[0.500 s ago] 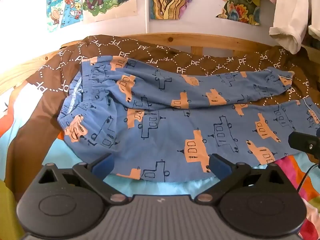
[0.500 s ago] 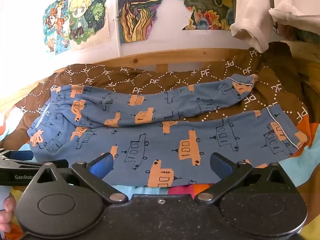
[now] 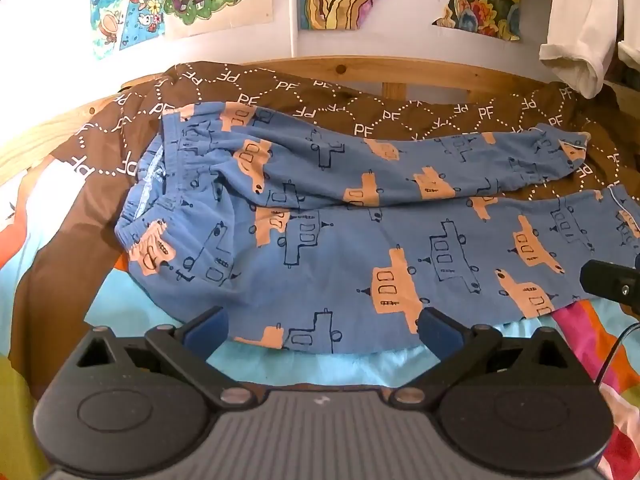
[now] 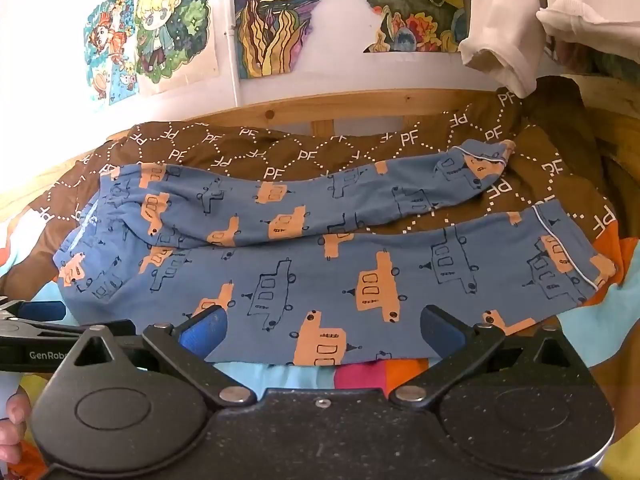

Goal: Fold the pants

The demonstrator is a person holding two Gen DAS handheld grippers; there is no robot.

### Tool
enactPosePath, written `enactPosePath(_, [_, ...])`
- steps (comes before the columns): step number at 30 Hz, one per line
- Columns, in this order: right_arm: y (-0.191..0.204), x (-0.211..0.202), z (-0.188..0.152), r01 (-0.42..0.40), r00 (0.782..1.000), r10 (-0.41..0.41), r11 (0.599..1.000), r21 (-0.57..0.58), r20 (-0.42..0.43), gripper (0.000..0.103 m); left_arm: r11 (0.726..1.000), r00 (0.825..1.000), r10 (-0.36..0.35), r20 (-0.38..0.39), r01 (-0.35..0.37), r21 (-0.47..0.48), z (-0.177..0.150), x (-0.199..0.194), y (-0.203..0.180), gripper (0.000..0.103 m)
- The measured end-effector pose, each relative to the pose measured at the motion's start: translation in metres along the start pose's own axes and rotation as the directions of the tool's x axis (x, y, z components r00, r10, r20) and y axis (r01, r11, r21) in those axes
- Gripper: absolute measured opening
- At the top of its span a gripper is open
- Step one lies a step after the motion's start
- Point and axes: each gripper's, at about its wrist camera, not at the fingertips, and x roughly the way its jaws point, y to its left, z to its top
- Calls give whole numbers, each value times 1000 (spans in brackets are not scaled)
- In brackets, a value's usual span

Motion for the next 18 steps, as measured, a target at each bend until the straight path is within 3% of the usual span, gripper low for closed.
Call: enactPosePath(18, [-1, 6, -2, -6, 1000, 6, 1000, -4, -20, 102, 1000, 1000, 6, -12, -6, 0, -2, 1, -1, 103])
